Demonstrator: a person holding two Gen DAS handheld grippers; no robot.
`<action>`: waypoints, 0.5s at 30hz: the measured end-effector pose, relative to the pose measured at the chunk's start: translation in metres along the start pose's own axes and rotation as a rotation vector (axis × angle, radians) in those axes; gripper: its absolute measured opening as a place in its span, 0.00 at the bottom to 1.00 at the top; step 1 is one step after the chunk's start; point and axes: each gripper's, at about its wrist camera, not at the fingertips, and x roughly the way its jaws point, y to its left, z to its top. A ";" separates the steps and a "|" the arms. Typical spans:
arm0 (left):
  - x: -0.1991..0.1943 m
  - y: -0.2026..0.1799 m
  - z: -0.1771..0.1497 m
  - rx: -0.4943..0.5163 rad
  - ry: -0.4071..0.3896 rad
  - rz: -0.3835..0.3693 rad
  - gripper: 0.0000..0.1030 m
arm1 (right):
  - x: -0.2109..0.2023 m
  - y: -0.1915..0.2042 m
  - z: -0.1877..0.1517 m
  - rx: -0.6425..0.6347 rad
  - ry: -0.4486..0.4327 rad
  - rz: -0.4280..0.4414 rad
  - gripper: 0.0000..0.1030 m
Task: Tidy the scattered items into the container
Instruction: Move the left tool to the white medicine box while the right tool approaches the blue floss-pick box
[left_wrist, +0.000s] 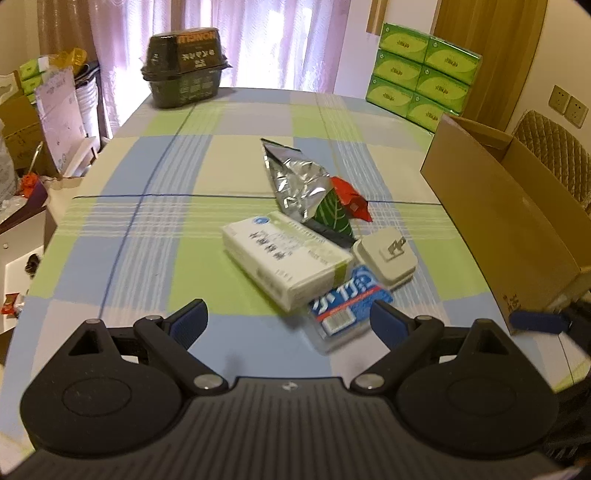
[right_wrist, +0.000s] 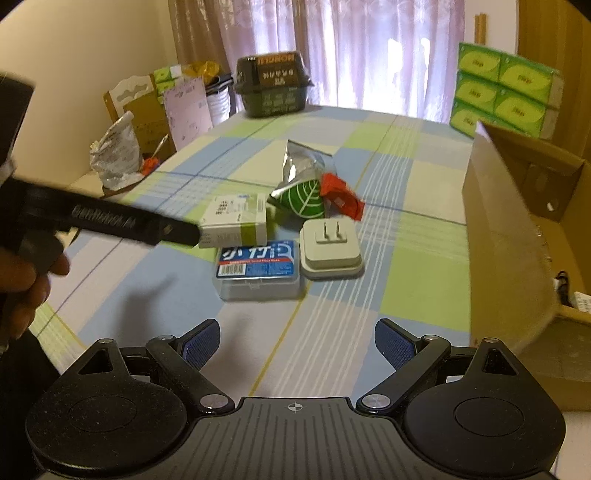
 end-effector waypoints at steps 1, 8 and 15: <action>0.006 -0.002 0.004 0.001 0.003 -0.001 0.90 | 0.004 -0.001 0.000 -0.001 0.005 0.005 0.93; 0.055 -0.017 0.023 -0.001 0.038 0.010 0.90 | 0.029 -0.012 -0.001 0.013 0.033 0.036 0.93; 0.086 -0.021 0.031 0.034 0.061 0.067 0.89 | 0.043 -0.022 -0.004 0.036 0.044 0.064 0.93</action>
